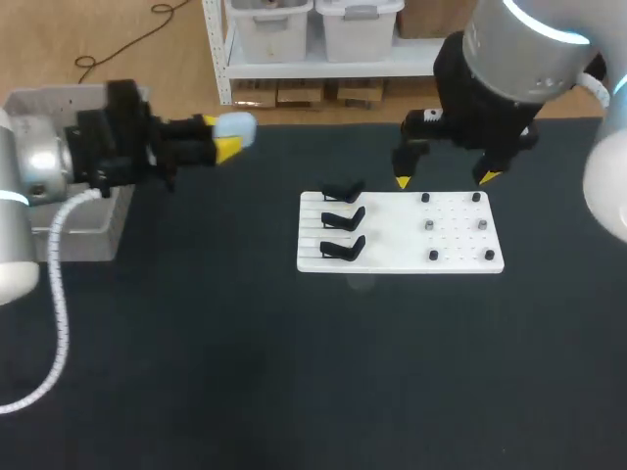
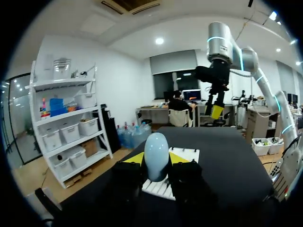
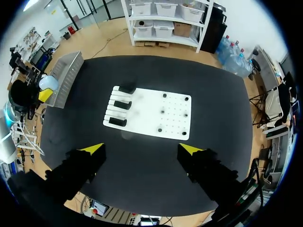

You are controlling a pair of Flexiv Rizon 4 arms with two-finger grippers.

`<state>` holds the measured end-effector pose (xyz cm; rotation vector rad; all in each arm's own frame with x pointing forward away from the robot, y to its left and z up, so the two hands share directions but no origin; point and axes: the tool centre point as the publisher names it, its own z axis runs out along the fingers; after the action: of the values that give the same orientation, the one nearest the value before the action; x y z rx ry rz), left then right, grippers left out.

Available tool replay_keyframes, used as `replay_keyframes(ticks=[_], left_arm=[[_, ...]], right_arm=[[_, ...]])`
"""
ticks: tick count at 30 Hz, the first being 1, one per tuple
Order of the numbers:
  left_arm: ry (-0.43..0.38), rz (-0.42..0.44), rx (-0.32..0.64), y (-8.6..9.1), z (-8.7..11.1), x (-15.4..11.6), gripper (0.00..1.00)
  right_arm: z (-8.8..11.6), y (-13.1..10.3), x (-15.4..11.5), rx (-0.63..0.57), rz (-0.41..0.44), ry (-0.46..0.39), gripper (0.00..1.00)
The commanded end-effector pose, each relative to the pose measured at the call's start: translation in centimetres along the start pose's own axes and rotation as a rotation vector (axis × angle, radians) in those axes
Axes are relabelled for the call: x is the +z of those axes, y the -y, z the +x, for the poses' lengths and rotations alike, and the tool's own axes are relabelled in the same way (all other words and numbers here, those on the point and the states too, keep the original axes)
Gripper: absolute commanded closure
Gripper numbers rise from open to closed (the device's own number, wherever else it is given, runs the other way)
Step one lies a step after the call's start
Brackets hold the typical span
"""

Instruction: Pick up each earbud case from the left stands, insert the matching earbuds, close the lid, and place the case in the box.

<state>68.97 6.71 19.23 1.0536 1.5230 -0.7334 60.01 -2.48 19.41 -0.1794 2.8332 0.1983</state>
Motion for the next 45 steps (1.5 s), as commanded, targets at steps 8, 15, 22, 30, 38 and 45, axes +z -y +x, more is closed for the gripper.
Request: replay_keyframes(ticks=[8, 15, 22, 30, 38, 45], left_arm=[[-0.112, -0.577, -0.049, -6.4, 4.4, -9.0, 1.00], [-0.144, -0.749, -0.077, -11.7, 7.8, -14.5, 1.00], [-0.161, -0.825, -0.083, -15.8, 10.0, -18.2, 1.00], [-0.185, -0.806, -0.064, -19.8, 12.3, -18.3, 1.00], [-0.197, -0.795, -0.047, -20.9, 12.6, -18.4, 0.00], [-0.183, -0.796, -0.027, -19.4, 11.4, -18.4, 0.00]], right_arm=[[0.4, 0.1, 0.0, 0.002, 0.000, 0.069, 0.00], [0.4, 0.1, 0.0, 0.002, 0.000, 0.069, 0.00], [0.4, 0.1, 0.0, 0.002, 0.000, 0.069, 0.00], [0.4, 0.1, 0.0, 0.002, 0.000, 0.069, 0.00], [0.4, 0.1, 0.0, 0.002, 0.000, 0.069, 0.00], [0.4, 0.1, 0.0, 0.002, 0.000, 0.069, 0.00]])
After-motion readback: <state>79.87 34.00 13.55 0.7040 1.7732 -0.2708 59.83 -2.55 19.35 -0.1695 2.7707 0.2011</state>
